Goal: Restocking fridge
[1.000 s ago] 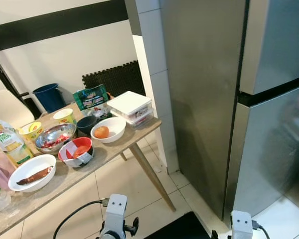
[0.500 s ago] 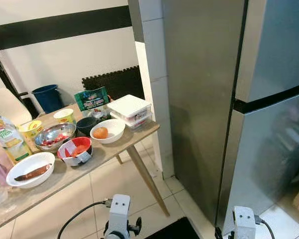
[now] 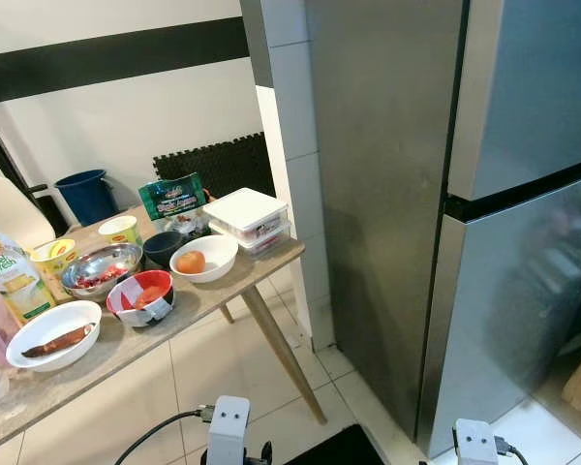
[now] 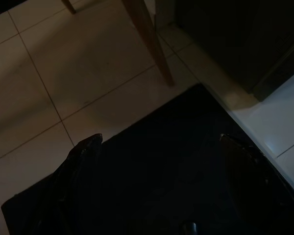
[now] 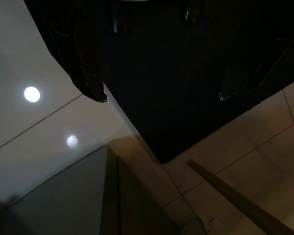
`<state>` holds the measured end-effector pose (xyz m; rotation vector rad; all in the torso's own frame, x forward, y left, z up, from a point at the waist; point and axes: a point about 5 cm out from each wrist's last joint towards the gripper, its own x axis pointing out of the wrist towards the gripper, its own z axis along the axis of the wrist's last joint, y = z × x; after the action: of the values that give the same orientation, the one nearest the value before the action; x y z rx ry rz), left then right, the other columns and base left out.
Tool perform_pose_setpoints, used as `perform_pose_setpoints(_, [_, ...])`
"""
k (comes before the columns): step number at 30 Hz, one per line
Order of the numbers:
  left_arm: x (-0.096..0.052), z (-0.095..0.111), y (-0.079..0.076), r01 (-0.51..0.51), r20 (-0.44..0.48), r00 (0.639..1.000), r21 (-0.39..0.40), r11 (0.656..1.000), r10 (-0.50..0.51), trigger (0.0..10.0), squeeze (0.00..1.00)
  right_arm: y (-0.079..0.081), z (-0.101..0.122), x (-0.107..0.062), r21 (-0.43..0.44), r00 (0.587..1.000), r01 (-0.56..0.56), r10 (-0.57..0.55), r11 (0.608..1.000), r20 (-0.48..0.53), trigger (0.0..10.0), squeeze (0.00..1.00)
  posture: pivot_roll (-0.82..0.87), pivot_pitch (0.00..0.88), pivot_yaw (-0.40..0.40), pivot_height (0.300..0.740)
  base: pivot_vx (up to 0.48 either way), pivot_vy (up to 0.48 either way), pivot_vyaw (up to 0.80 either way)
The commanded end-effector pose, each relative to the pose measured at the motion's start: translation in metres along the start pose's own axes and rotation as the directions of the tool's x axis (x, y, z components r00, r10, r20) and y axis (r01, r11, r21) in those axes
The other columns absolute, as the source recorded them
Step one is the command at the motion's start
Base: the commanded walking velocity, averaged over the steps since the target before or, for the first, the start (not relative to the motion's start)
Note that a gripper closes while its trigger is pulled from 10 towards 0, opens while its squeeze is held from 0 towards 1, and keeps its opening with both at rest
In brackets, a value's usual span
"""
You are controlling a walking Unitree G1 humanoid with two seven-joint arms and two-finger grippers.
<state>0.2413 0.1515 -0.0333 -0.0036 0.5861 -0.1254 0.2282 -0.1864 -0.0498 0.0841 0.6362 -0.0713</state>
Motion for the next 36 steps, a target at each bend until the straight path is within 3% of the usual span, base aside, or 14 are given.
perform_pose_setpoints(1, [0.003, 0.005, 0.0, -0.002, 0.009, 1.0, 0.002, 1.0, 0.002, 10.0, 0.0, 0.005, 0.003, 0.002, -0.003, 1.0, -0.014, 0.014, 1.0, -0.003, 10.0, 0.0, -0.05, 0.0, 0.098, 0.74, 0.0, 0.0, 0.0])
perform_pose_setpoints(21, [-0.003, 0.008, 0.017, -0.036, 0.027, 0.999, 0.032, 0.999, 0.035, 10.0, 0.0, 0.025, 0.002, 0.005, 0.035, 0.999, -0.047, 0.048, 0.998, -0.013, 10.0, 0.0, 0.04, 0.0, 0.095, 0.74, 0.0, 0.0, 0.0])
perform_pose_setpoints(28, [0.001, 0.034, 0.017, -0.031, 0.076, 0.997, 0.116, 0.993, 0.022, 10.0, 0.0, 0.024, 0.012, 0.008, 0.072, 1.0, -0.027, 0.026, 0.997, 0.017, 10.0, 0.0, 0.08, 0.0, 0.135, 0.74, 0.0, 0.0, 0.0])
perform_pose_setpoints(36, [0.001, 0.037, 0.02, -0.047, 0.083, 0.996, 0.096, 0.994, 0.039, 10.0, 0.0, 0.028, 0.016, 0.009, 0.072, 0.999, -0.035, 0.033, 0.997, 0.034, 10.0, 0.0, 0.05, 0.0, 0.132, 0.74, 0.0, 0.0, 0.0])
